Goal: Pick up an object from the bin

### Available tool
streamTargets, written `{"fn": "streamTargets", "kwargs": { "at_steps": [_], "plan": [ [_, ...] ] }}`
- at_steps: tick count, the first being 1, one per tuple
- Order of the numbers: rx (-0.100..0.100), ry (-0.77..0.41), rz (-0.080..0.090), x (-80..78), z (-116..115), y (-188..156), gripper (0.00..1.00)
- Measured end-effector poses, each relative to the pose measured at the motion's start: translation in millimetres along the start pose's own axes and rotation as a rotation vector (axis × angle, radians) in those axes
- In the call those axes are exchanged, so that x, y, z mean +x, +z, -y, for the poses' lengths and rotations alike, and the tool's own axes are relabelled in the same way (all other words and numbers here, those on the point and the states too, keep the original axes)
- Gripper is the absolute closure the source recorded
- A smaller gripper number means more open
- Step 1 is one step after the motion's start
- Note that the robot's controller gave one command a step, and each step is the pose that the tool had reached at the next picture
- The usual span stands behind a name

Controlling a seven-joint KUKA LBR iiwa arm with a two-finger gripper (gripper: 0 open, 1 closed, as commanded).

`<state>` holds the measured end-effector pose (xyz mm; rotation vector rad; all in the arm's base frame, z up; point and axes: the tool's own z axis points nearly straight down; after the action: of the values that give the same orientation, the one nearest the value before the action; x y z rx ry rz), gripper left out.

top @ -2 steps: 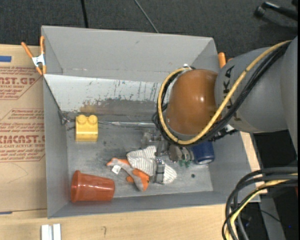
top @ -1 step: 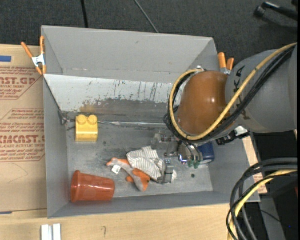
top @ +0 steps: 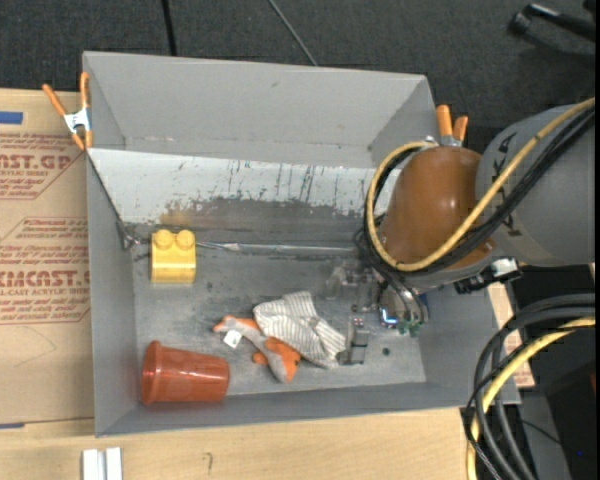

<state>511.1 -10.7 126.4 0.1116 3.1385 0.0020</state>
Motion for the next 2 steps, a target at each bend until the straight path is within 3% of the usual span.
{"fn": "streamTargets", "kwargs": {
  "at_steps": [1, 2],
  "plan": [
    [0.0, 0.081, 0.001, 24.7, -4.6, 52.0, 0.0],
    [0.0, 0.167, -0.001, 26.8, -13.9, 56.7, 1.0]
  ]
}}
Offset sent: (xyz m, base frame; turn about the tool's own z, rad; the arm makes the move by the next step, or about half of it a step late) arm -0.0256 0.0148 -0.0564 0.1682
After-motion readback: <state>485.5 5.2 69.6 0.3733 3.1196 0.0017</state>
